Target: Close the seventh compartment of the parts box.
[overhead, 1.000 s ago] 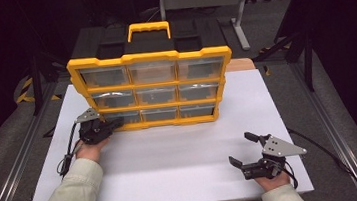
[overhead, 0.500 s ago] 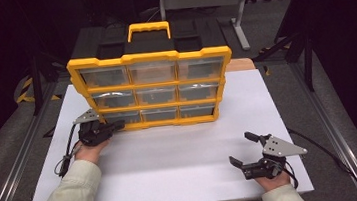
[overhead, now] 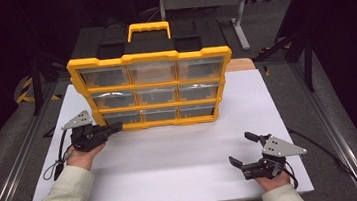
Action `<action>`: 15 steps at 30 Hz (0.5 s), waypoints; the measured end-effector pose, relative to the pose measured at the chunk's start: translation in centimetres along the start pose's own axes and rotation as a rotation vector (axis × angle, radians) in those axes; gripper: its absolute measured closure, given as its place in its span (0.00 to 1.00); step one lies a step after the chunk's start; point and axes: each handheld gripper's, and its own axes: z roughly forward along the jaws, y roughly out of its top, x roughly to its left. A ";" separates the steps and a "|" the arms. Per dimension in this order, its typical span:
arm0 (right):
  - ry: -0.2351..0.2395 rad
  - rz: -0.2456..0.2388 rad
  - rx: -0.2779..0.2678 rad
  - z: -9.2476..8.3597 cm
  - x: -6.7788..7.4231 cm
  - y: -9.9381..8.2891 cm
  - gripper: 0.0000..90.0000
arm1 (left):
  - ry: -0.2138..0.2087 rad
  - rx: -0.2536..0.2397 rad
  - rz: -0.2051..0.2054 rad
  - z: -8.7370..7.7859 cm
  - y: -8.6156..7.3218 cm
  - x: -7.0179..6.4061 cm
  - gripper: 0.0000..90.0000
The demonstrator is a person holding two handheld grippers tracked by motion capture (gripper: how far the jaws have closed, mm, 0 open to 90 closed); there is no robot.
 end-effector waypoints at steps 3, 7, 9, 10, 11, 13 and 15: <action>0.000 -0.001 0.002 0.0 0.0 0.0 0.04 | -0.004 -0.010 0.005 -0.9 0.0 -0.7 0.98; 0.000 -0.002 0.002 0.0 0.0 0.0 0.04 | -0.003 -0.020 0.012 -1.8 -0.2 -1.3 0.96; -0.001 -0.002 0.001 0.0 0.0 0.0 0.04 | -0.005 -0.026 0.014 -2.3 -0.3 -1.6 0.91; -0.002 -0.002 0.002 0.0 0.0 0.0 0.04 | -0.007 -0.030 0.015 -2.6 -0.3 -1.7 0.87; -0.002 -0.002 0.002 0.0 0.0 0.0 0.04 | -0.003 -0.029 0.016 -2.8 -0.3 -1.9 0.79; -0.003 -0.002 0.003 0.0 0.0 0.0 0.04 | -0.002 -0.037 0.011 -3.3 -0.3 -2.1 0.64; -0.002 -0.003 0.003 0.0 -0.1 0.0 0.04 | 0.008 -0.047 0.008 -3.8 -0.3 -2.4 0.50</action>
